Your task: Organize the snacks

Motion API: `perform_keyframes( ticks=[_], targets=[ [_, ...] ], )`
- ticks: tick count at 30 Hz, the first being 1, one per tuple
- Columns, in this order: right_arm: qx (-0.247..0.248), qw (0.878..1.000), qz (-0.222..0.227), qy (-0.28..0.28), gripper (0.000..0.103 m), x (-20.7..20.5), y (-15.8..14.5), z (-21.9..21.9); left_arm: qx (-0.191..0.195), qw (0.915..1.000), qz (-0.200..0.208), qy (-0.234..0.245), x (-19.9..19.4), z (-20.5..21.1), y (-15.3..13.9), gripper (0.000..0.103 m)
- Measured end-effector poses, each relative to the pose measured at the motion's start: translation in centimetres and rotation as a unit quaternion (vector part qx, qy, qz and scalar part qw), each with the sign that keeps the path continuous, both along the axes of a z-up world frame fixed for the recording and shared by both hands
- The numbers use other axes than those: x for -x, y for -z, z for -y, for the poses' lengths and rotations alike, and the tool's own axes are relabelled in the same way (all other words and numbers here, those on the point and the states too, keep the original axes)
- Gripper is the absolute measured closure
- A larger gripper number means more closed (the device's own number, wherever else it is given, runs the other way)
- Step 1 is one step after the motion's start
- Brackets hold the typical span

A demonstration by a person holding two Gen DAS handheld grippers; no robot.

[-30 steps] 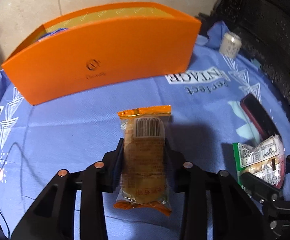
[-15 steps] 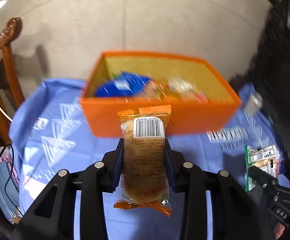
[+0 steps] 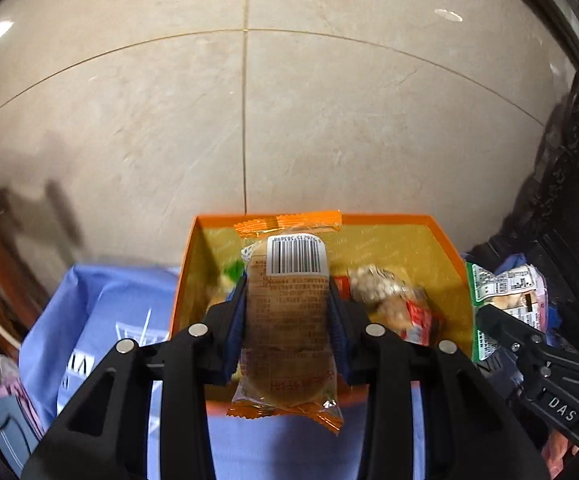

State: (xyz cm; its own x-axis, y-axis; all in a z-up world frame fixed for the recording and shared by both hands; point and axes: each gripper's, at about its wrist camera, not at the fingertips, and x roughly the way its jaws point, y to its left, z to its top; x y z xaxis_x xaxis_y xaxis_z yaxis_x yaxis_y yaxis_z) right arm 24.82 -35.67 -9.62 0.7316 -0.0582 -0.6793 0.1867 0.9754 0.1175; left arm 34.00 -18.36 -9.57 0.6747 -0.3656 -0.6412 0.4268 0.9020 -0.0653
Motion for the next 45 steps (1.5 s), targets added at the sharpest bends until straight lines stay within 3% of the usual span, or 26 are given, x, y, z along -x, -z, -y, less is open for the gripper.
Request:
perform_keyframes(
  ticks=[7, 15, 17, 20, 21, 24, 26, 29, 36, 45],
  targets=[
    [0.005, 1.000, -0.019, 0.004, 0.059, -4.7, 1.6, 0.4, -0.026, 0.9994, -0.021, 0.002, -4.1, 2.9, 2.4, 0.067],
    [-0.003, 0.999, -0.041, 0.003, 0.059, -6.8, 4.4, 0.1, -0.042, 0.9977, -0.054, -0.003, -6.1, 3.5, 5.5, 0.067],
    [-0.002, 0.999, -0.043, 0.006, 0.059, -7.2, 4.8, 0.1, -0.044, 0.9976, -0.053, -0.007, -6.4, 3.5, 5.7, 0.061],
    [0.001, 0.999, -0.048, 0.008, 0.057, -7.5, 5.2, 0.1, -0.050, 0.9979, -0.039, -0.014, -6.2, 3.6, 5.6, 0.044],
    [-0.002, 0.999, -0.049, 0.009, 0.056, -7.4, 5.2, 0.2, -0.050, 0.9979, -0.038, -0.016, -6.2, 3.5, 5.5, 0.034],
    [0.001, 0.999, -0.045, 0.020, 0.027, -7.2, 5.1, 0.1, -0.051, 0.9980, -0.028, -0.025, -6.1, 3.2, 5.2, 0.020],
    [0.002, 0.999, -0.042, 0.026, 0.021, -6.9, 4.9, 0.2, -0.054, 0.9978, -0.021, -0.034, -6.1, 2.9, 4.7, 0.013],
    [0.001, 0.999, -0.042, 0.034, 0.005, -6.4, 4.5, 0.3, -0.053, 0.9975, -0.020, -0.042, -6.0, 2.4, 4.1, 0.004],
    [0.009, 0.997, -0.062, 0.046, 0.003, -5.5, 3.4, 0.2, -0.078, 0.9945, -0.057, -0.039, -5.1, 2.2, 3.7, 0.004],
    [-0.003, 0.998, -0.060, 0.035, 0.003, -3.3, 1.7, -1.0, -0.079, 0.9950, -0.027, -0.054, -2.8, 1.0, 1.6, 0.004]
  ],
)
